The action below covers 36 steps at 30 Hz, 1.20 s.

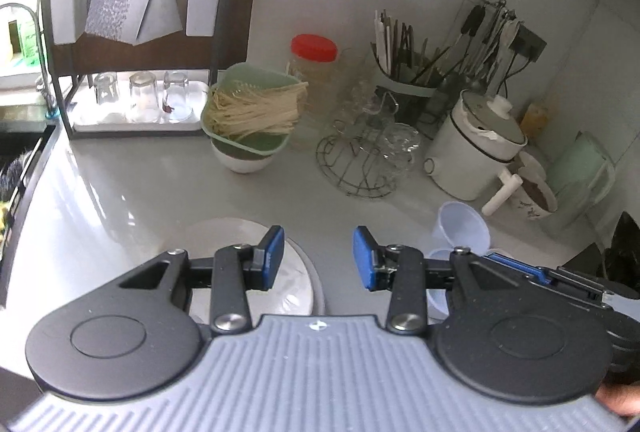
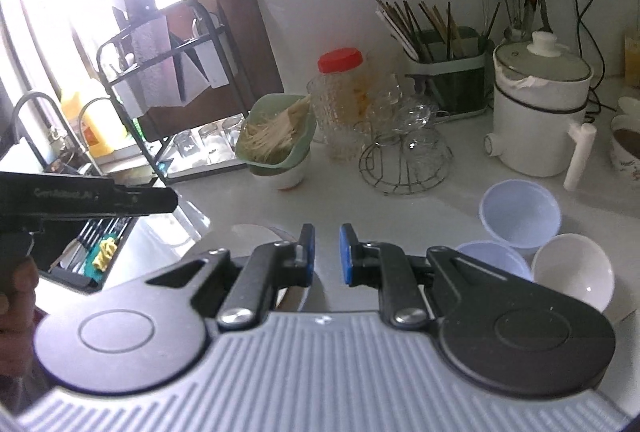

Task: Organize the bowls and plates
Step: 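Lower the leaf plate onto the plate stack and open both grippers, then move both grippers to the rim of a pale blue plastic bowl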

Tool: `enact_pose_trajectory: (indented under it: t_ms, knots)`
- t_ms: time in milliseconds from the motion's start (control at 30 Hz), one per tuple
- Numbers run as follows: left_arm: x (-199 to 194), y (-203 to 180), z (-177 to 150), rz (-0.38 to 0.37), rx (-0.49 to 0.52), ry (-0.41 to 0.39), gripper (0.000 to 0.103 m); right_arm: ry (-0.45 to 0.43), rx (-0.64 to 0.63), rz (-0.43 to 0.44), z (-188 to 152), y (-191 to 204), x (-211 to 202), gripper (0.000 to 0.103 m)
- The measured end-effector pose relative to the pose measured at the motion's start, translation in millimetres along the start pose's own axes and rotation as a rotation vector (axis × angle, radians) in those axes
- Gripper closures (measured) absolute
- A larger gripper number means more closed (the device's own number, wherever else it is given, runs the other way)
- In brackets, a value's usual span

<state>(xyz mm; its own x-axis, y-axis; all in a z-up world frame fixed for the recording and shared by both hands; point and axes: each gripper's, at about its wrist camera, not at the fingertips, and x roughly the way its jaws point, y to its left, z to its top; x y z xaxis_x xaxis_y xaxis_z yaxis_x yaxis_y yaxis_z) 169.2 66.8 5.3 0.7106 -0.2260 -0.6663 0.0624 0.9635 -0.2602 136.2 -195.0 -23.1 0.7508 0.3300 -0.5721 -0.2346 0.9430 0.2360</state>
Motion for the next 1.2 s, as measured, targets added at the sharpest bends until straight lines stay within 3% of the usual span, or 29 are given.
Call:
enact_pose_trajectory:
  t_ms: [200, 433, 667, 900, 1100, 1200]
  knots:
    - [-13, -19, -32, 0.038, -0.024, -0.022, 0.059, -0.004, -0.053, 0.021, -17, -11, -23, 0.087]
    - [-27, -39, -66, 0.061, -0.042, 0.01, 0.059, 0.014, -0.056, 0.026, -37, -21, -49, 0.087]
    - [-38, -50, -86, 0.073, -0.02, 0.021, 0.039, 0.02, -0.028, 0.018, -54, -26, -65, 0.087]
    - [-22, -48, -94, 0.092, -0.011, 0.069, 0.031, 0.03, -0.007, -0.024, -69, -29, -68, 0.086]
    - [1, -52, -84, 0.077, 0.023, 0.098, 0.025, 0.008, -0.047, -0.133, -68, -30, -69, 0.085]
    - [17, -52, -73, 0.05, 0.05, 0.115, 0.024, 0.011, -0.01, -0.151, -65, -36, -62, 0.062]
